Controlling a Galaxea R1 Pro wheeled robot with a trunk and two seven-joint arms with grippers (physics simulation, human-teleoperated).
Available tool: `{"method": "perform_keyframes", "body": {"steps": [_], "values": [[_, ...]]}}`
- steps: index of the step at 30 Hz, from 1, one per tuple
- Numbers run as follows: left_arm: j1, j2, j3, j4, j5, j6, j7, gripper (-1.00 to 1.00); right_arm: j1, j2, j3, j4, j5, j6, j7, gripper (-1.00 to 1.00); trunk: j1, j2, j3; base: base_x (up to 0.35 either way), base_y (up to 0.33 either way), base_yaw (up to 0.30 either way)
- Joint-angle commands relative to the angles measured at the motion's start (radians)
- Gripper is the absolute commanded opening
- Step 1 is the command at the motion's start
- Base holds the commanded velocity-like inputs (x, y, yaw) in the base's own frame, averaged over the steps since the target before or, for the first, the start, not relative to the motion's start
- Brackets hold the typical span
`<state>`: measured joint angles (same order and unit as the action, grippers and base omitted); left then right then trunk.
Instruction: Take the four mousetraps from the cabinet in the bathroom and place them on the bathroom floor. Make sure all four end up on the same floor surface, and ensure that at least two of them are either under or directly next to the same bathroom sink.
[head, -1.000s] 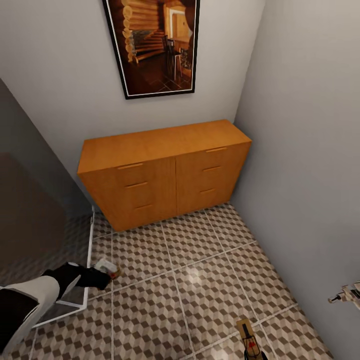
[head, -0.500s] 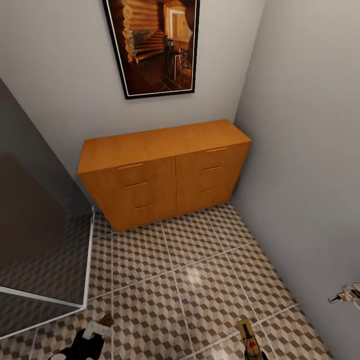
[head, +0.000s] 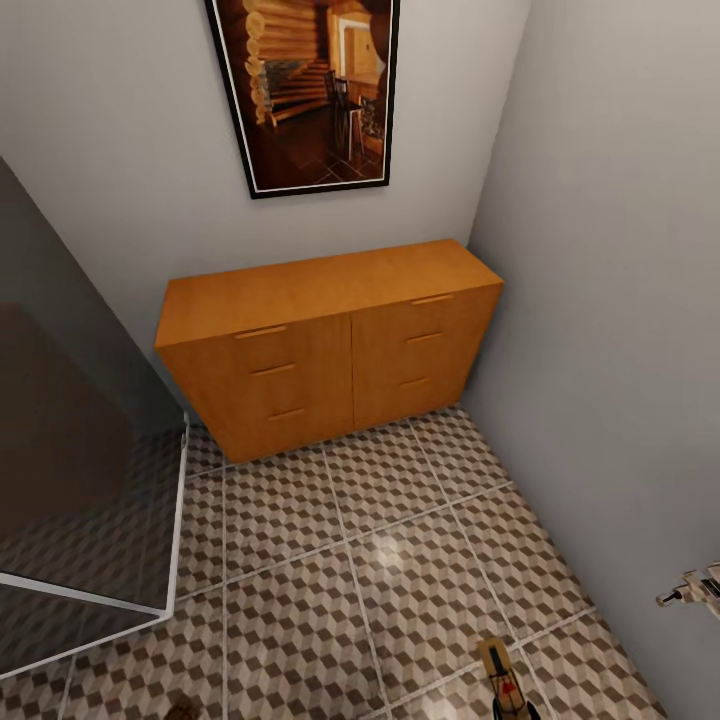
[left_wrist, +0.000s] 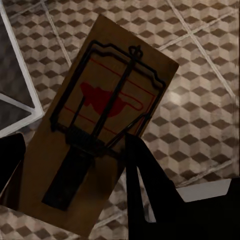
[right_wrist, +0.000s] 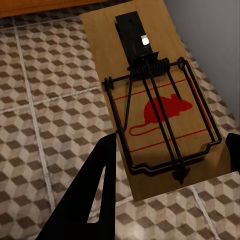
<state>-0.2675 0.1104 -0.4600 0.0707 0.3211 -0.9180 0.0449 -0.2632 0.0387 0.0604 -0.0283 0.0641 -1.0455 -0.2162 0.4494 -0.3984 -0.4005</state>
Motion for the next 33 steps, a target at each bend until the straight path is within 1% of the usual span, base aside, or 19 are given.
{"method": "perform_keyframes", "body": {"steps": [1, 2, 3, 5, 6, 7, 8, 9, 11, 13, 15, 18, 19, 21, 22, 25, 28, 31, 33], "values": [[0.009, -0.009, -0.005, 0.003, 0.01, -0.034, 0.019, -1.0, -0.001, -0.001, 0.005, -0.001, 0.005, -0.002, -0.01, -1.0, 0.001, -0.002, -0.001, 0.0, 0.0, 0.0], [0.014, -0.013, -0.005, 0.003, 0.014, -0.048, 0.03, -1.0, -0.001, -0.001, 0.004, -0.002, 0.005, -0.002, -0.011, -1.0, 0.001, -0.002, -0.001, 0.0, 0.0, 0.0], [0.023, -0.02, -0.005, 0.003, 0.023, -0.074, 0.059, -1.0, -0.001, -0.003, 0.004, -0.005, 0.006, -0.002, -0.011, -1.0, 0.001, -0.002, -0.001, 0.0, 0.0, 0.0], [0.032, -0.032, -0.006, 0.003, 0.042, -0.105, 0.137, -1.0, -0.001, -0.01, 0.003, -0.013, 0.006, -0.002, -0.012, -1.0, 0.001, -0.002, -0.001, 0.0, 0.0, 0.0], [0.036, -0.04, -0.006, 0.002, 0.049, -0.117, 0.192, -1.0, -0.001, -0.018, 0.003, -0.024, 0.006, -0.002, -0.012, -1.0, 0.001, -0.002, -0.001, 0.0, 0.0, 0.0], [0.037, -0.042, -0.006, 0.002, 0.05, -0.119, 0.206, -1.0, -0.001, -0.021, 0.003, -0.029, 0.006, 0.002, -0.012, -1.0, 0.001, -0.002, -0.001, 0.0, 0.0, 0.0], [0.038, -0.046, -0.006, 0.0, 0.052, -0.123, 0.225, -1.0, -0.001, -0.025, 0.003, -0.043, 0.006, 0.032, -0.011, -1.0, 0.001, -0.002, -0.001, 0.0, 0.0, 0.0], [0.039, -0.05, -0.006, -0.004, 0.054, -0.126, 0.243, -1.0, -0.001, -0.03, 0.003, -0.078, 0.006, 0.076, -0.009, -1.0, 0.001, -0.002, -0.001, 0.0, 0.0, 0.0], [0.04, -0.053, -0.004, -0.011, 0.055, -0.126, 0.254, -1.0, -0.001, -0.038, 0.005, -0.129, 0.007, 0.12, -0.006, -1.0, 0.001, -0.002, -0.001, 0.0, 0.0, 0.0], [0.04, -0.054, -0.003, -0.02, 0.056, -0.126, 0.257, -1.0, -0.001, -0.048, 0.006, -0.163, 0.008, 0.138, 0.005, -1.0, 0.001, -0.002, -0.001, 0.0, 0.0, 0.0], [0.04, -0.054, -0.004, -0.027, 0.056, -0.124, 0.256, -1.0, -0.001, -0.054, 0.009, -0.184, 0.009, 0.145, 0.059, -1.0, 0.001, -0.002, -0.001, 0.0, 0.0, 0.0], [0.04, -0.053, -0.006, -0.029, 0.056, -0.124, 0.256, -1.0, -0.001, -0.061, 0.011, -0.19, 0.009, 0.139, 0.18, -1.0, 0.001, -0.002, -0.001, 0.0, 0.0, 0.0], [0.04, -0.053, -0.006, -0.028, 0.056, -0.123, 0.256, -1.0, -0.001, -0.07, 0.01, -0.19, 0.008, 0.136, 0.208, -1.0, 0.001, -0.002, -0.001, 0.0, 0.0, 0.0], [0.04, -0.052, -0.007, -0.027, 0.056, -0.122, 0.256, -1.0, -0.001, -0.092, 0.006, -0.191, 0.001, 0.133, 0.241, -1.0, 0.001, -0.002, -0.001, 0.0, 0.0, 0.0], [0.04, -0.052, -0.007, -0.026, 0.056, -0.121, 0.256, -1.0, -0.001, -0.097, 0.006, -0.19, 0.0, 0.132, 0.244, -1.0, 0.001, -0.002, -0.001, 0.0, 0.0, 0.0], [0.04, -0.052, -0.008, -0.025, 0.056, -0.121, 0.257, -1.0, -0.001, -0.102, 0.004, -0.185, -0.007, 0.131, 0.216, -1.0, 0.001, -0.002, -0.001, 0.0, 0.0, 0.0], [0.04, -0.052, -0.008, -0.019, 0.056, -0.12, 0.257, -1.0, -0.001, -0.097, 0.004, -0.182, -0.013, 0.129, 0.156, -1.0, 0.001, -0.002, -0.001, 0.0, 0.0, 0.0], [0.04, -0.054, -0.008, -0.013, 0.056, -0.119, 0.257, -1.0, -0.001, -0.091, 0.005, -0.178, -0.016, 0.128, 0.075, -1.0, 0.001, -0.002, -0.001, 0.0, 0.0, 0.0], [0.04, -0.054, -0.008, -0.012, 0.056, -0.119, 0.257, -1.0, -0.001, -0.089, 0.005, -0.176, -0.016, 0.128, 0.051, -1.0, 0.001, -0.002, -0.001, 0.0, 0.0, 0.0]]}}
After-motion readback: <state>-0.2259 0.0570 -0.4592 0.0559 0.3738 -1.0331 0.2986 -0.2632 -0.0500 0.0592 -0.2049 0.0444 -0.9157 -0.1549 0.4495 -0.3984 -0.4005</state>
